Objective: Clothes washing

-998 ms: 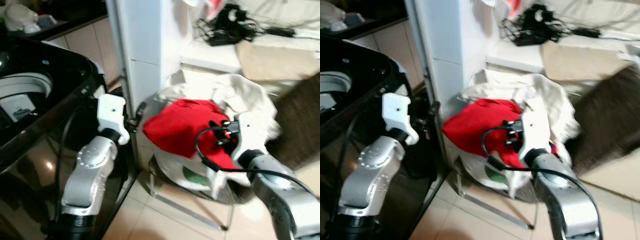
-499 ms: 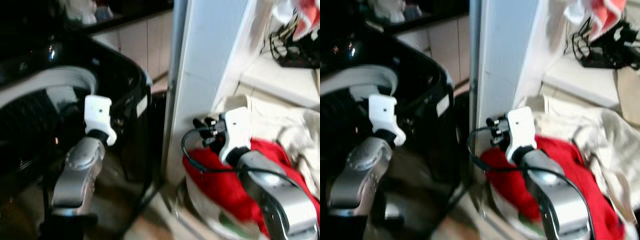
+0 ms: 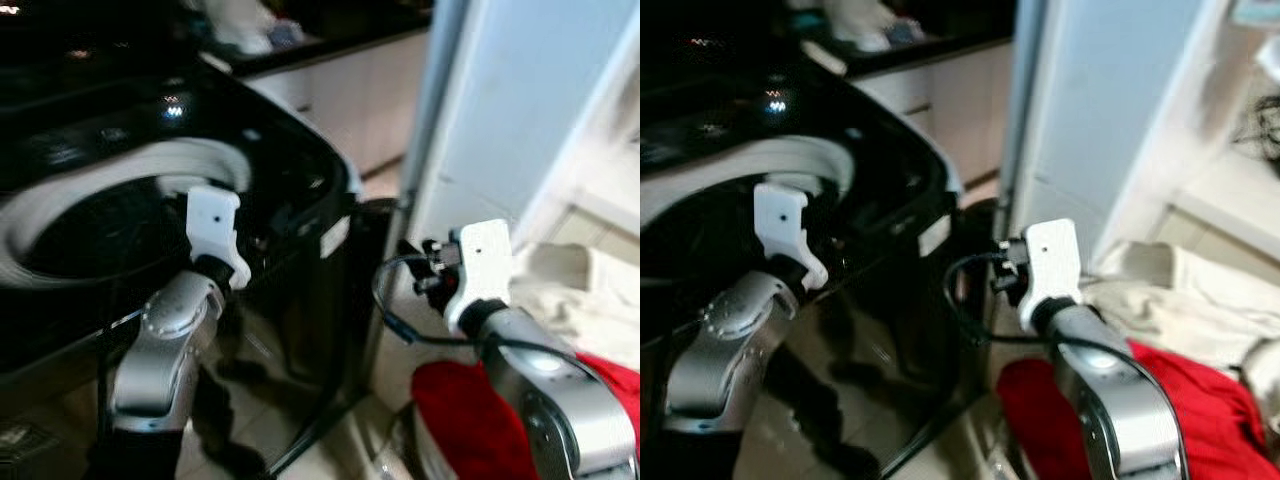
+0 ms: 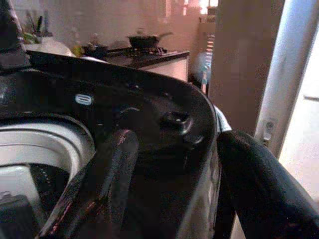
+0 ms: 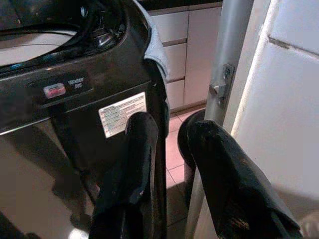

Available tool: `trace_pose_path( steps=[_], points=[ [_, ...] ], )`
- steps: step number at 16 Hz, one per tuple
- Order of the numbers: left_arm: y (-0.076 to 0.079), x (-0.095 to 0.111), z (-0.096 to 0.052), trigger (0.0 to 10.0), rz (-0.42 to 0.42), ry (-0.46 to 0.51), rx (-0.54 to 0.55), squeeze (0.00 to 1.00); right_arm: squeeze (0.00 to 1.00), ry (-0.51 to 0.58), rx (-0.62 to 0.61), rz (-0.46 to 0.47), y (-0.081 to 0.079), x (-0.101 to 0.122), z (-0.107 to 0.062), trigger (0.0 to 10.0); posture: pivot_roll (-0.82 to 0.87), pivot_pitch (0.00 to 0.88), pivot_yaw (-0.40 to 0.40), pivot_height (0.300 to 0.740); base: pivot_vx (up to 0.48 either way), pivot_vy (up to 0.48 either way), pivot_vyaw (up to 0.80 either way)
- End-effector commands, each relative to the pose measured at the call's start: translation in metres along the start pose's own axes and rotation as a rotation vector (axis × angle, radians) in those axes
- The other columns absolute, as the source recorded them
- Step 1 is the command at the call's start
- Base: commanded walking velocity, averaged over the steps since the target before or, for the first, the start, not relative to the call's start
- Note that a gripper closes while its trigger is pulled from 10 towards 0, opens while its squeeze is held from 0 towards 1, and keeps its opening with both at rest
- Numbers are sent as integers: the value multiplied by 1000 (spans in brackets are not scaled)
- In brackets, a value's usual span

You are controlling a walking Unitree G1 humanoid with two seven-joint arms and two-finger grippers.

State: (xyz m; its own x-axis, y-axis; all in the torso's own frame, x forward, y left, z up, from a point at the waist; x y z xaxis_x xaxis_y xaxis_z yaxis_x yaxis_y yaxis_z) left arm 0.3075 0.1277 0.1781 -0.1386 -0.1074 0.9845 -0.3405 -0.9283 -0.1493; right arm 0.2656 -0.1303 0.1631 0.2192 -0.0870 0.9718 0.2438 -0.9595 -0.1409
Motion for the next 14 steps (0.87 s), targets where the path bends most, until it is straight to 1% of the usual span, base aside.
trace_pose_path(
  steps=[1, 2, 3, 5, 9, 10, 12, 13, 14],
  points=[
    [4, 1, 1, 10000, -8, -1, -23, 0, 0, 14, -11, 4, 1, 4, -2, 10000, -112, 0, 31, 740, 0, 0, 0],
    [4, 1, 1, 10000, -8, -1, -25, 0, 0, 15, -11, 5, 0, 4, -2, 10000, -112, 0, 31, 740, 0, 0, 0],
    [3, 1, 1, 10000, -12, -3, -29, 0, 0, 13, -14, 20, 0, 4, -2, 10000, -112, 0, 31, 740, 0, 0, -688],
    [3, 1, 1, 10000, -7, -5, -30, 0, 0, 9, -15, 26, 0, 4, -2, 10000, -112, 0, 29, 740, 0, 300, -800],
    [3, -1, 1, 10000, -11, -10, -29, 0, 0, 3, -16, 35, 0, 3, -4, 10000, -115, 0, 27, 740, 0, 458, -800],
    [6, -2, 1, 10000, 33, -19, -39, 0, 0, -8, -20, 37, 0, 2, -5, 10000, -115, 0, 27, 740, 0, -480, 0],
    [7, -1, 2, 10000, 46, -13, -44, 0, 0, -20, -27, 37, 1, 1, -5, 10000, -120, 0, 31, 740, 0, -480, 0],
    [6, -1, 2, 10000, 38, -11, -36, 0, 0, -24, -30, 36, 1, 1, -5, 10000, -119, 0, 32, 740, 0, -480, 0],
    [3, -3, 2, 10000, -23, -19, -17, 0, 0, -22, -29, 32, 1, 1, -5, 10000, -119, 0, 32, 740, 0, 0, 0]
  ],
)
Point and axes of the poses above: a point about 5 cm out from each wrist's last joint towards the gripper, its own z axis pointing out of the wrist towards the gripper, its own x axis along the axis of the wrist's last joint, y = z × x, the point moved 2 cm from there along z, pointing out of the wrist towards the gripper, and after that the axes turned 8 degrees about z, right-handed, at the moved point
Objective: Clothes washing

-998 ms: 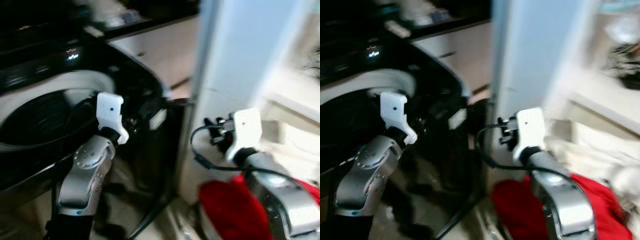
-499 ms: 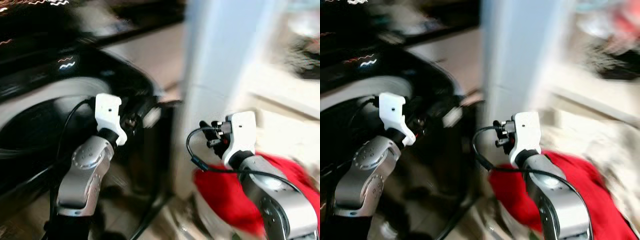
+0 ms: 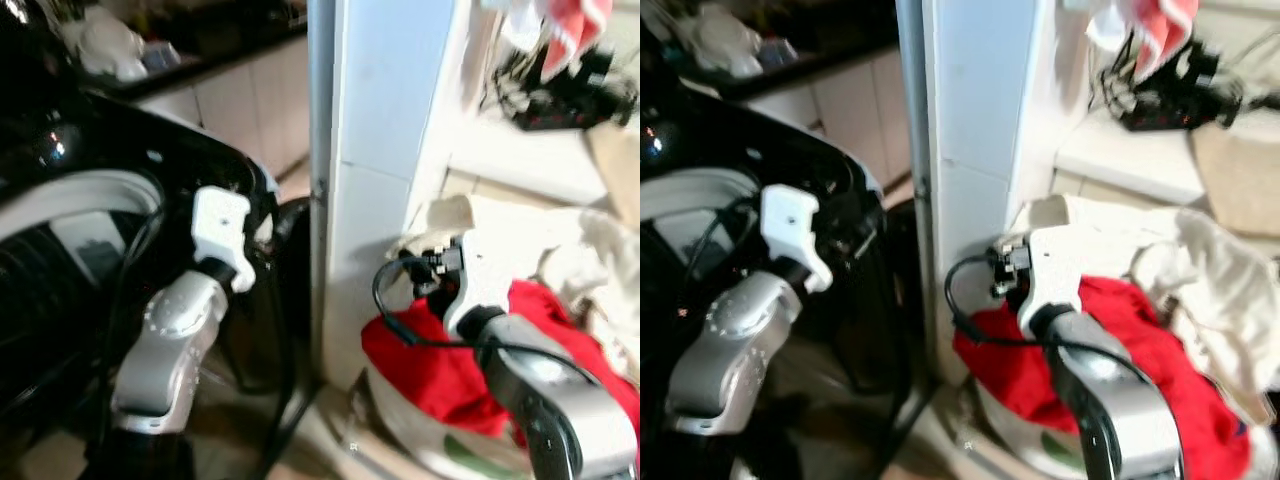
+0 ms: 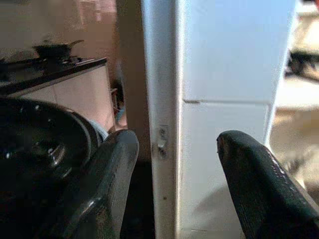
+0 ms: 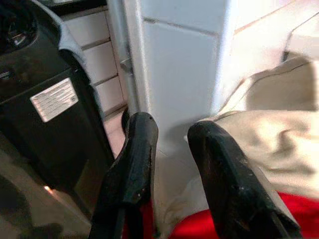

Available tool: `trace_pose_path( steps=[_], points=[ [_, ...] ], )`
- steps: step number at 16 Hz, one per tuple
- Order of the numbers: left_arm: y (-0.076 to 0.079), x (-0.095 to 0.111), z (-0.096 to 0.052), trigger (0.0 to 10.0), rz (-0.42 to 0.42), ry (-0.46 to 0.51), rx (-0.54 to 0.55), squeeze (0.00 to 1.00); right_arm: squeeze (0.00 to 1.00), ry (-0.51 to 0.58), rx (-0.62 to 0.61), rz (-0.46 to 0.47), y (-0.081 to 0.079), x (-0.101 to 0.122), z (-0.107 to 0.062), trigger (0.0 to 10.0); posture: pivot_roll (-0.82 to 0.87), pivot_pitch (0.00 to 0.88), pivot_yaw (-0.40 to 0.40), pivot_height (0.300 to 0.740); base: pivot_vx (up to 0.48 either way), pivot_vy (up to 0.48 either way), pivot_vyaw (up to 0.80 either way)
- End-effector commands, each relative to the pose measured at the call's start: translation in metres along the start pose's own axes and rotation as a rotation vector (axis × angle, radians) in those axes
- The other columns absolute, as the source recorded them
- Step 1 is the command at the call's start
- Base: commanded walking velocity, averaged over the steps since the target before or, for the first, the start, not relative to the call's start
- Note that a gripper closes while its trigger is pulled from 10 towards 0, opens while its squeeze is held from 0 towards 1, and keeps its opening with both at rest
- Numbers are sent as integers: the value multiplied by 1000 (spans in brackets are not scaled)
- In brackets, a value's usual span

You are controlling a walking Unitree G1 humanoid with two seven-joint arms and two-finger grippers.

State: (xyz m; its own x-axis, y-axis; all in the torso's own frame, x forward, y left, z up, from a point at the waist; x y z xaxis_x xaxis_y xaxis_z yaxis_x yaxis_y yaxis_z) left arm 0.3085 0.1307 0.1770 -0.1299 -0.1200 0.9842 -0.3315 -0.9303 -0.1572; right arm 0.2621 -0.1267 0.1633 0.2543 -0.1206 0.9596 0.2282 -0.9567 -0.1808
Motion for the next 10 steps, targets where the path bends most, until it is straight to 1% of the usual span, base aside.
trace_pose_path(
  steps=[1, 2, 6, 7, 8, 10],
  points=[
    [3, -1, 3, 10000, -10, -13, 2, 0, 0, 7, -22, -12, 5, 3, -3, 10000, -119, 0, 32, 740, 0, 0, 0],
    [0, -3, 4, 10000, 17, -26, 13, 0, 0, 9, -18, -21, 5, 4, -2, 10000, -119, 0, 32, 740, 0, 0, 0],
    [-2, -4, 3, 10000, 14, -26, 7, 0, 0, -19, -31, -38, 6, 6, -2, 10000, -117, 0, 23, 740, 0, 0, 0],
    [-1, -5, 2, 10000, 32, -30, -26, 0, 0, -48, -57, -61, 9, 6, -1, 10000, -118, 0, 20, 740, 0, 0, 0],
    [-2, -4, 1, 10000, 36, -25, -35, 0, 0, -62, -71, -78, 12, 6, -2, 10000, -118, 0, 19, 740, 0, 0, 0],
    [-7, 0, -1, 10000, 42, 4, -49, 0, 0, -81, -155, -126, 26, 9, -7, 10000, -119, 0, 18, 740, 0, 0, 0]
  ],
)
Point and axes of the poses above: a point about 5 cm out from each wrist's last joint towards the gripper, its own z axis pointing out of the wrist towards the gripper, its own x axis along the axis of the wrist's last joint, y = z × x, the point moved 2 cm from there along z, pointing out of the wrist towards the gripper, and after that the axes turned 8 degrees about z, right-handed, at the moved point
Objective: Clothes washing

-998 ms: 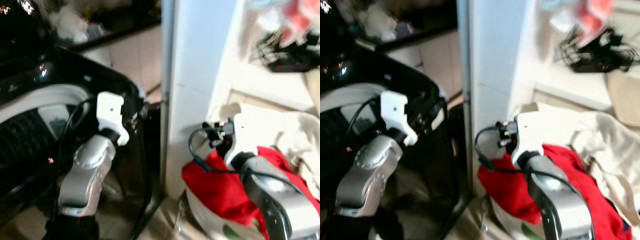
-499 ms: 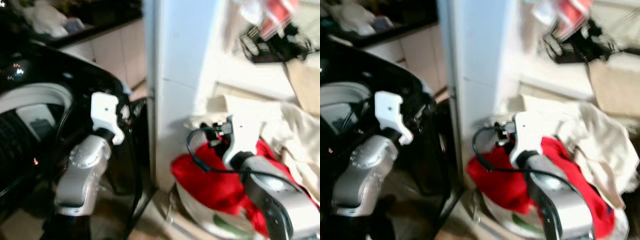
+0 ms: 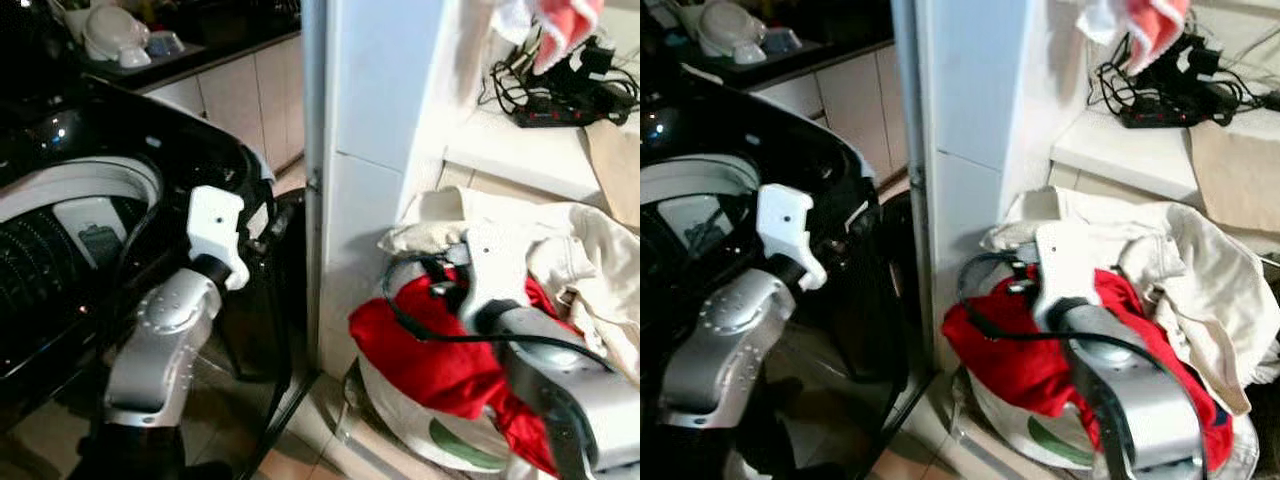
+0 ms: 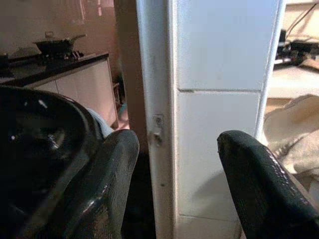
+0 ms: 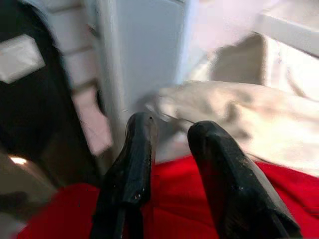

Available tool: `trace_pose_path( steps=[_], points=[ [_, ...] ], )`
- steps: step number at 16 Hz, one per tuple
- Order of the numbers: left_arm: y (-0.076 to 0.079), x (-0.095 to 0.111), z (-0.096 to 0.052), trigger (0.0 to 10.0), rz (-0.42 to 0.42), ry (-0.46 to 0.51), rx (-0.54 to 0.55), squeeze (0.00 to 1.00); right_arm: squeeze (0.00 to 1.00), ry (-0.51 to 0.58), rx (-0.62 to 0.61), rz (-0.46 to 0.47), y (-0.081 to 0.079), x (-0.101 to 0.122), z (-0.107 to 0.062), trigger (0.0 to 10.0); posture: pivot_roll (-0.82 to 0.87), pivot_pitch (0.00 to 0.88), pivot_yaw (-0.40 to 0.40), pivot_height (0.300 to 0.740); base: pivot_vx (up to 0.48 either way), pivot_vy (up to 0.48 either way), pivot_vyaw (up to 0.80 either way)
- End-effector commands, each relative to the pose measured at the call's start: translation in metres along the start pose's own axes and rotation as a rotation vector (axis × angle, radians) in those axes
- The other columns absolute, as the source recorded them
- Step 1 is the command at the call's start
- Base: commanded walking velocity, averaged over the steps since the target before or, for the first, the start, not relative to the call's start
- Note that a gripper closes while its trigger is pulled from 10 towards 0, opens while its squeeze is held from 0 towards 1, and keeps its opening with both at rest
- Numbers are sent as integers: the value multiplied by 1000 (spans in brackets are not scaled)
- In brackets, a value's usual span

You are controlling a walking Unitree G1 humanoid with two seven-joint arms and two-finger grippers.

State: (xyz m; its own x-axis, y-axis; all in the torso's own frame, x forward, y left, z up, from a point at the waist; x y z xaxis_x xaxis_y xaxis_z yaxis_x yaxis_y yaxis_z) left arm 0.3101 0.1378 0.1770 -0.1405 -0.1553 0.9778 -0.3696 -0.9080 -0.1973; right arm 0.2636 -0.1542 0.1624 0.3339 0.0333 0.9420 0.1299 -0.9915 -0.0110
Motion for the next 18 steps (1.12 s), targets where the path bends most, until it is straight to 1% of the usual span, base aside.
trace_pose_path(
  steps=[1, 2, 3, 4, 5, 6, 7, 8, 9, 10, 11, 12, 13, 14, 16, 17, 18],
  points=[
    [2, 5, -4, 10000, -10, 39, -40, 0, 973, -1, -85, -40, 15, 5, -7, 10000, -119, 0, 18, 740, 0, 0, 0],
    [7, 8, -9, 10000, -13, 59, -100, 0, 1000, -30, -123, -84, 25, 6, -13, 10000, -118, 0, 18, 740, 0, 0, 0],
    [7, 8, -9, 10000, -13, 59, -100, 0, 1000, -30, -123, -84, 25, 6, -13, 10000, -118, 0, 18, 740, 0, 0, 0],
    [16, 12, -17, 10000, -24, 80, -204, 0, 1000, -45, -121, -79, 33, 11, -24, 10000, -125, 0, 25, 740, 0, 0, 0],
    [16, 11, -18, 10000, -32, 74, -211, 0, 1000, -41, -122, -67, 34, 12, -27, 10000, -125, 0, 25, 740, 0, 0, 0],
    [13, 11, -15, 10000, -30, 78, -170, 0, 1000, -26, -113, -23, 34, 11, -28, 10000, -131, 0, 33, 740, 0, 0, 0],
    [8, 9, -12, 10000, -22, 73, -114, 0, 1000, -30, -82, 0, 30, 9, -32, 10000, -132, 0, 37, 740, 0, 0, 0],
    [6, 6, -11, 10000, -20, 59, -75, 0, 1000, -33, -46, 1, 25, 9, -38, 10000, -134, 0, 37, 740, 0, 0, 0],
    [12, 9, -15, 10000, -62, 80, -115, 0, 1000, -85, -9, -32, 26, 4, -53, 10000, -143, 0, 42, 740, 0, 0, 0],
    [17, 11, -18, 10000, -72, 94, -158, 0, 1000, -121, 0, -46, 27, 1, -60, 10000, -147, 0, 43, 740, 0, 0, 0],
    [30, 15, -25, 10000, -73, 120, -283, 0, 1000, -206, 22, -88, 31, -6, -70, 10000, -156, 0, 45, 740, 0, 0, 0],
    [39, 18, -28, 10000, -60, 137, -366, 0, 1000, -258, 39, -121, 33, -11, -75, 10000, -158, 0, 47, 740, 0, 0, 0],
    [49, 21, -30, 10000, -70, 146, -452, 0, 1000, -297, 18, -133, 37, -16, -77, 10000, -166, 0, 52, 740, 0, 0, 0],
    [52, 22, -29, 10000, -66, 150, -475, 0, 1000, -302, -19, -121, 42, -16, -78, 10000, -169, 0, 54, 740, 0, 0, 0],
    [55, 21, -26, 10000, -68, 155, -488, 0, 1000, -305, -105, -87, 54, -15, -79, 10000, -183, 0, 66, 740, 0, 0, 0],
    [56, 21, -25, 10000, -73, 155, -495, 0, 1000, -308, -104, -83, 55, -15, -79, 10000, -185, 0, 67, 740, 0, 0, 0],
    [61, 18, -26, 10000, -74, 140, -546, 0, 0, -326, -95, -46, 56, -19, -76, 10000, -184, 0, 63, 740, 0, 0, 0]
  ],
)
Point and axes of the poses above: a point about 5 cm out from each wrist's last joint towards the gripper, its own z axis pointing out of the wrist towards the gripper, its own x axis along the axis of the wrist's last joint, y = z × x, the point moved 2 cm from there along z, pointing out of the wrist towards the gripper, and after that the axes turned 8 degrees about z, right-handed, at the moved point
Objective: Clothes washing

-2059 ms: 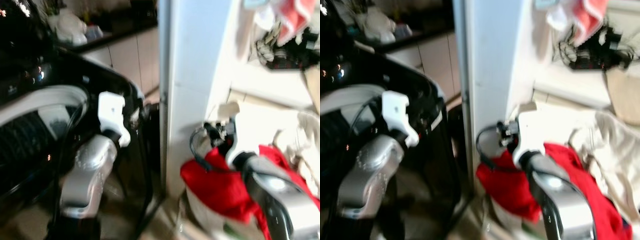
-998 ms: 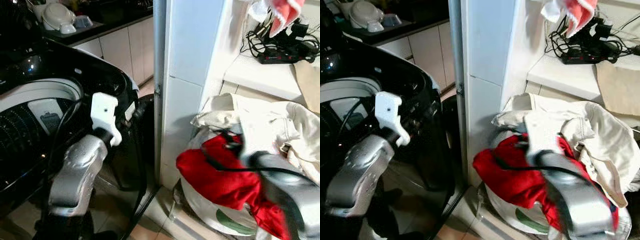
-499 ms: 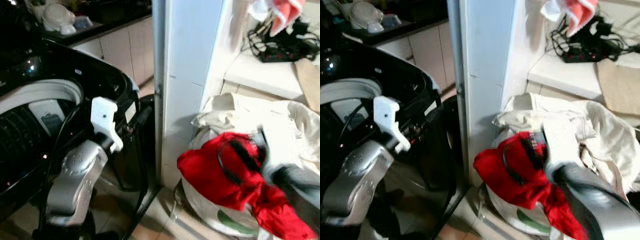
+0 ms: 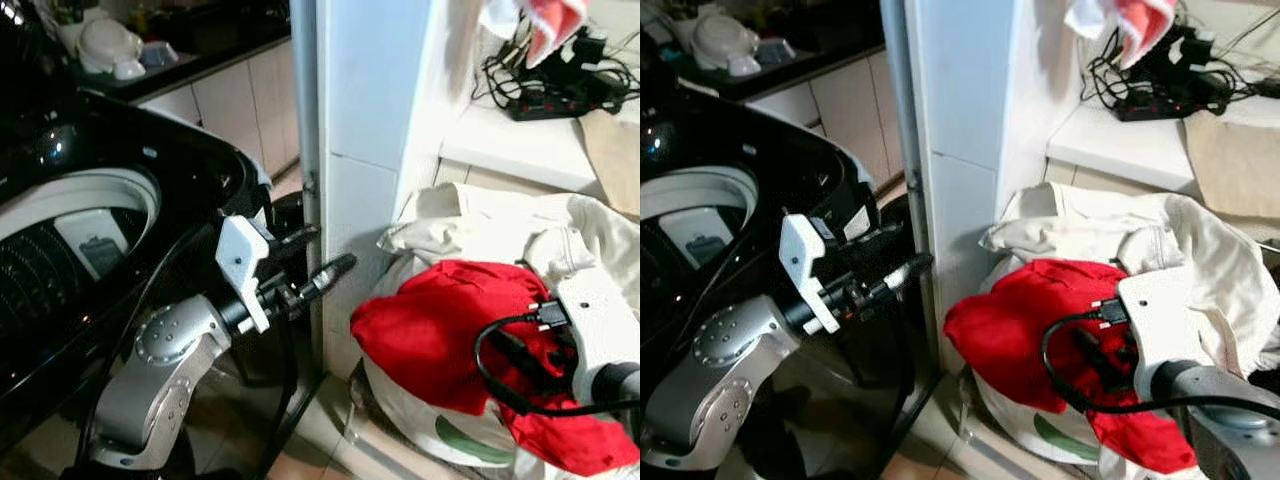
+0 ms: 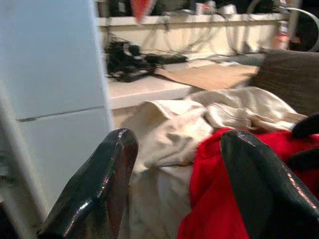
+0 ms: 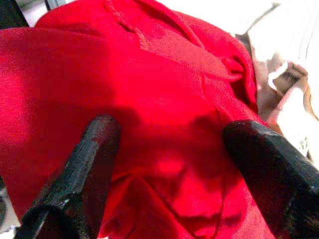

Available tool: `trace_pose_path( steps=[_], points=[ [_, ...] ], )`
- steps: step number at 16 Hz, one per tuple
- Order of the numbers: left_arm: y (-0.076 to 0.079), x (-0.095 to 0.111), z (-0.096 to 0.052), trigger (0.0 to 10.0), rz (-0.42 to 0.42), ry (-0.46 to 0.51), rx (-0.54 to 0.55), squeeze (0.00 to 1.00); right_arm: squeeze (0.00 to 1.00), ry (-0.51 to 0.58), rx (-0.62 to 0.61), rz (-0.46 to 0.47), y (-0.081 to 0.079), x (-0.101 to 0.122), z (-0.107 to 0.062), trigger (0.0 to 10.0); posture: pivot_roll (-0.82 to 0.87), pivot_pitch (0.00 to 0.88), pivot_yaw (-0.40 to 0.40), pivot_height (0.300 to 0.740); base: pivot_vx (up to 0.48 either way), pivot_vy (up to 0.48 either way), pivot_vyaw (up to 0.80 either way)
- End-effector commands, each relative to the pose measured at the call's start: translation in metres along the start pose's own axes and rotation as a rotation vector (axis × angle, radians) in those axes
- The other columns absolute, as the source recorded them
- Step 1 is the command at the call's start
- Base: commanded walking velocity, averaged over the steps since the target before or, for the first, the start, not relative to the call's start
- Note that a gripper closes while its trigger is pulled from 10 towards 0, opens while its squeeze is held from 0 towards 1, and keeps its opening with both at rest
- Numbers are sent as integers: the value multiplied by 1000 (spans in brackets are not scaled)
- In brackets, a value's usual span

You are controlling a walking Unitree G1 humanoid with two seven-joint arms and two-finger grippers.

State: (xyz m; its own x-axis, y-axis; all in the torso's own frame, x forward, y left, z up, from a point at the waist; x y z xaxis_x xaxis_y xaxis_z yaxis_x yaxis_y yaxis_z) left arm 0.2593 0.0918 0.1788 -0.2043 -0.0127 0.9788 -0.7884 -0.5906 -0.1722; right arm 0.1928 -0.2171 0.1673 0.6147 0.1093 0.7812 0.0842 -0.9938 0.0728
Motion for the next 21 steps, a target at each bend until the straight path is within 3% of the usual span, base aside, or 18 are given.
trace_pose_path(
  steps=[1, 2, 3, 4, 12, 15, 21],
  points=[
    [4, -2, 4, 10000, 5, -20, -68, 0, 0, -19, -7, 39, 4, -5, 6, 10000, -188, 0, 64, 740, 0, 0, 0],
    [7, -3, 7, 10000, 0, -22, -93, 0, 0, -42, -6, 73, 6, -12, 13, 10000, -191, 0, 64, 740, 0, 0, 0],
    [8, -3, 11, 10000, -3, -16, -96, 0, 0, -56, -18, 86, 9, -15, 18, 3373, -191, 0, 62, 740, 0, 0, 0],
    [7, -1, 13, 10000, -6, -8, -86, 0, 0, -52, -18, 98, 11, -13, 20, 0, -183, 0, 52, 740, 0, 0, 0],
    [1, 2, 4, 10000, -7, -14, -65, 0, 0, -4, 11, 122, 19, 1, 28, 0, -139, 0, 21, 740, 0, 0, 0],
    [14, 4, 2, 10000, -55, -19, -173, 0, 0, 17, 59, 151, 17, 5, 26, 0, -145, 0, 32, 740, 0, 0, 0],
    [15, 2, -1, 10000, -59, -38, -192, 0, 0, 12, 160, 186, 4, 1, 25, 0, -138, 0, 16, 740, 0, 0, 0]
  ],
)
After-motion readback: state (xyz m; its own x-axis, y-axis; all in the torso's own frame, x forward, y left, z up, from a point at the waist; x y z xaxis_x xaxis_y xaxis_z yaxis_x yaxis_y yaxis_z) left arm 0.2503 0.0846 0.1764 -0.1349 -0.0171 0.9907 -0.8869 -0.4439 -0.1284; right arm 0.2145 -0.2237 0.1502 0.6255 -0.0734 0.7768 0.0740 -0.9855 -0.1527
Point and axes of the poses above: a point about 5 cm out from each wrist's last joint towards the gripper, its own z axis pointing out of the wrist towards the gripper, its own x axis along the axis of the wrist's last joint, y = z × x, the point moved 2 cm from there along z, pointing out of the wrist towards the gripper, and after that the axes turned 8 degrees about z, right-handed, at the moved point
